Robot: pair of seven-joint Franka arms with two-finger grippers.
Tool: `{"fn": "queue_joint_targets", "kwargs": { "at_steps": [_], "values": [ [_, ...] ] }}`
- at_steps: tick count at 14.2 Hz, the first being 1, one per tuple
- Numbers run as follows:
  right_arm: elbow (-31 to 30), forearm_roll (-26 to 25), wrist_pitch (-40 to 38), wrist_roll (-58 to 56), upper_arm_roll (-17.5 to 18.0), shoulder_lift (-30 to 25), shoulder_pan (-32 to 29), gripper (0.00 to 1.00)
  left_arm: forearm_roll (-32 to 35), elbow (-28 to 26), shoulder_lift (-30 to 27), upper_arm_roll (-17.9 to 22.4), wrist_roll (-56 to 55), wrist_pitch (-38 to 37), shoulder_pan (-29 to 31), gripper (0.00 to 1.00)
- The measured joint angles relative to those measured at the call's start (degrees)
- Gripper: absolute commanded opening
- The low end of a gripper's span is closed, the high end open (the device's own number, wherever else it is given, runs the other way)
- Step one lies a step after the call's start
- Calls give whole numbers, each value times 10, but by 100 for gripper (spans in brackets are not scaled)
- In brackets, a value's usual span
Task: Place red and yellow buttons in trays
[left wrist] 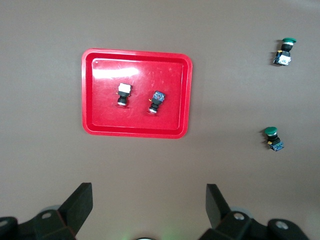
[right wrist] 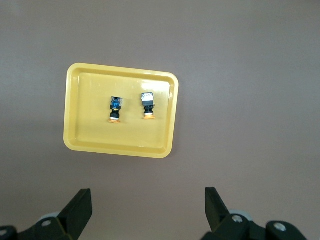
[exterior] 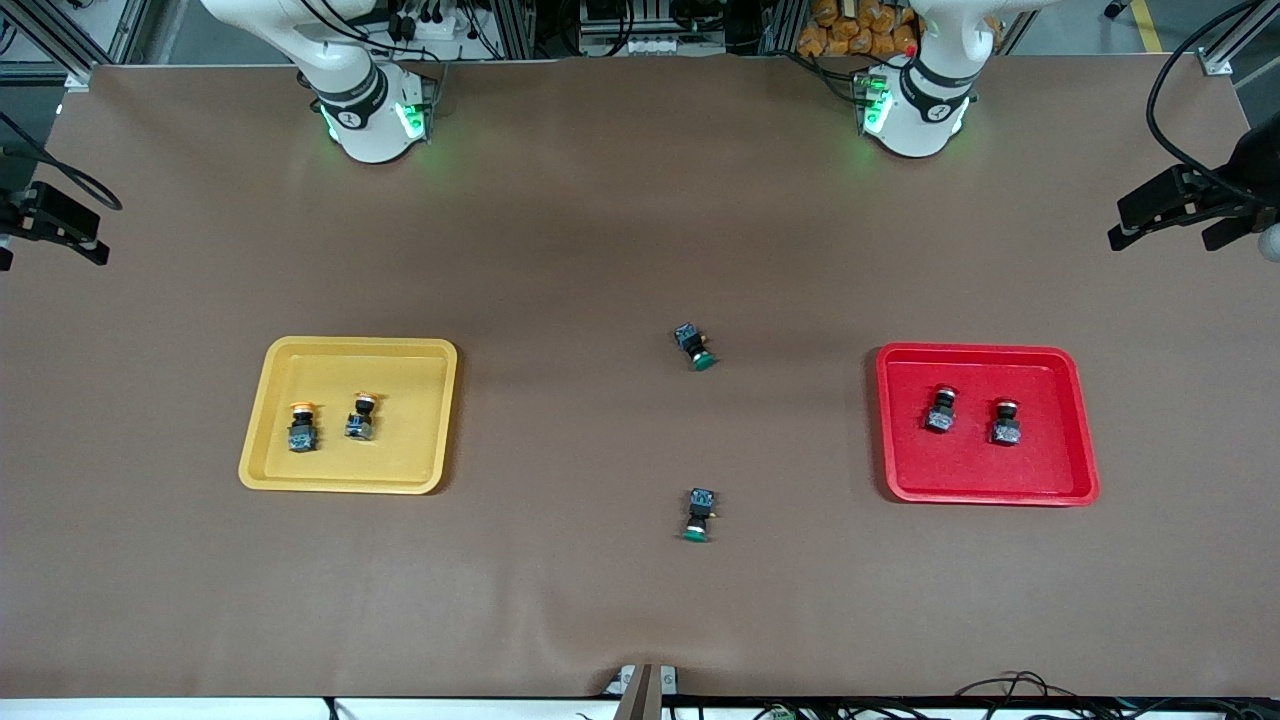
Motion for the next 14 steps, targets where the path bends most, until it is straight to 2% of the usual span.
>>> {"fn": "queue_joint_targets", "kwargs": {
  "at_steps": [3, 7, 11, 14],
  "values": [
    [0, 0, 0, 0, -1, 0, 0, 100, 0, -4, 0, 5, -2, 8, -1, 100],
    [0, 0, 0, 0, -1, 4, 0, 100, -1, -6, 0, 49, -2, 15, -21, 100],
    [0, 0, 0, 0, -2, 7, -1, 100, -1, -6, 0, 76, -6, 18, -77, 100],
    [0, 0, 0, 0, -2, 8, -1, 100, -1, -7, 1, 83, -7, 18, -84, 100]
  ]
}}
